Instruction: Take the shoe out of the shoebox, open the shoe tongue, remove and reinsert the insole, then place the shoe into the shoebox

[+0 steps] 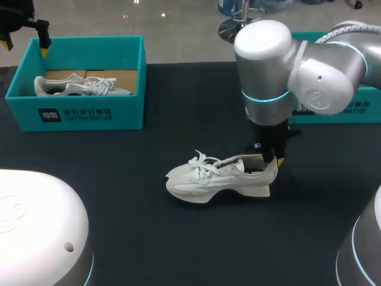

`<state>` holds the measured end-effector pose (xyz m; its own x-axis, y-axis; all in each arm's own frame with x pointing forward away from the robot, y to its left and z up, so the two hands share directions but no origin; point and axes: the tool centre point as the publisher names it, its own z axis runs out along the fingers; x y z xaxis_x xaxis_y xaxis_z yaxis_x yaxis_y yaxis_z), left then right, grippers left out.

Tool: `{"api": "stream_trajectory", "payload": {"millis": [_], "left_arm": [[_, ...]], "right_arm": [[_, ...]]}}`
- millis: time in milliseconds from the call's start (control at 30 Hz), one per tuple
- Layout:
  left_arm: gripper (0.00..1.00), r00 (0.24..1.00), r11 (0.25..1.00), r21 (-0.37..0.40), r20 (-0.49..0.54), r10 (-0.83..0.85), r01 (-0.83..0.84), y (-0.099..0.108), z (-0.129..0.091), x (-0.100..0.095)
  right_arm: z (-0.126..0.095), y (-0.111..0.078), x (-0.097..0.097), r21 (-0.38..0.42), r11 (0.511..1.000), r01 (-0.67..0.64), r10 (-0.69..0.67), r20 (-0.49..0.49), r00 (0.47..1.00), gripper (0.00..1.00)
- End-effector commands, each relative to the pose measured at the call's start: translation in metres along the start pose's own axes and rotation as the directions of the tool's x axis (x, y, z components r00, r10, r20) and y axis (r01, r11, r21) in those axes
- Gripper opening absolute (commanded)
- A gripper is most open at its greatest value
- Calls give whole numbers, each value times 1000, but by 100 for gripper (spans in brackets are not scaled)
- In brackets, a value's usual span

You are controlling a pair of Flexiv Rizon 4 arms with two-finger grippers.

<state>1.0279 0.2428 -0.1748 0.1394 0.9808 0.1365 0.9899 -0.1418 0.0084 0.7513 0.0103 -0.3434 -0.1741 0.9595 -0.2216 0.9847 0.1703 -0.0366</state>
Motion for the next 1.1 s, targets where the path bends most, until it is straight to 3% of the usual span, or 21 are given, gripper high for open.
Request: {"api": "stream_trajectory", "payload": {"millis": [33, 133, 200, 233, 300, 400, 467, 533, 667, 800, 933, 1100], "left_arm": [[100, 1000, 1000, -3, -1, 1, -1, -1, 0, 0], [100, 1000, 1000, -3, -1, 1, -1, -1, 0, 0], [100, 1000, 1000, -3, -1, 1, -1, -1, 0, 0], [100, 1000, 1000, -3, -1, 1, -1, -1, 0, 0], [100, 1000, 1000, -3, -1, 1, -1, -1, 0, 0], [100, 1000, 1000, -3, -1, 1, -1, -1, 0, 0], [100, 1000, 1000, -3, -1, 1, -1, -1, 0, 0], [100, 1000, 1000, -3, -1, 1, -1, -1, 0, 0], [100, 1000, 1000, -3, -1, 1, -1, -1, 0, 0], [100, 1000, 1000, -3, -1, 1, -1, -1, 0, 0], [100, 1000, 1000, -3, -1, 1, -1, -1, 0, 0], [100, 1000, 1000, -3, -1, 1, -1, -1, 0, 0]], "right_arm": [[2, -1, 2, 9, 1000, -4, 4, 2, 1000, 0], [3, -2, 2, 27, 1000, -6, 6, 19, 1000, 0], [2, -3, 2, 25, 1000, -7, 7, 17, 1000, 27], [1, -3, 2, 24, 1000, -9, 8, 17, 1000, 34], [-1, -3, 2, 20, 1000, -14, 14, 19, 1000, 38], [-3, -3, 2, 17, 1000, -16, 16, 19, 1000, 53], [-8, -2, 1, 7, 1000, -22, 22, 23, 1000, 81], [-16, -2, -1, -15, 999, -28, 28, 22, 999, 100], [-41, -2, -10, -66, 998, 15, -14, 19, 1000, 100], [-61, -4, -18, -140, 965, 221, -222, 9, 975, 100], [-67, -11, -17, -229, 828, 512, -525, 6, 851, 100], [-71, -20, -19, -368, 637, 677, -750, -95, 654, 100]]}}
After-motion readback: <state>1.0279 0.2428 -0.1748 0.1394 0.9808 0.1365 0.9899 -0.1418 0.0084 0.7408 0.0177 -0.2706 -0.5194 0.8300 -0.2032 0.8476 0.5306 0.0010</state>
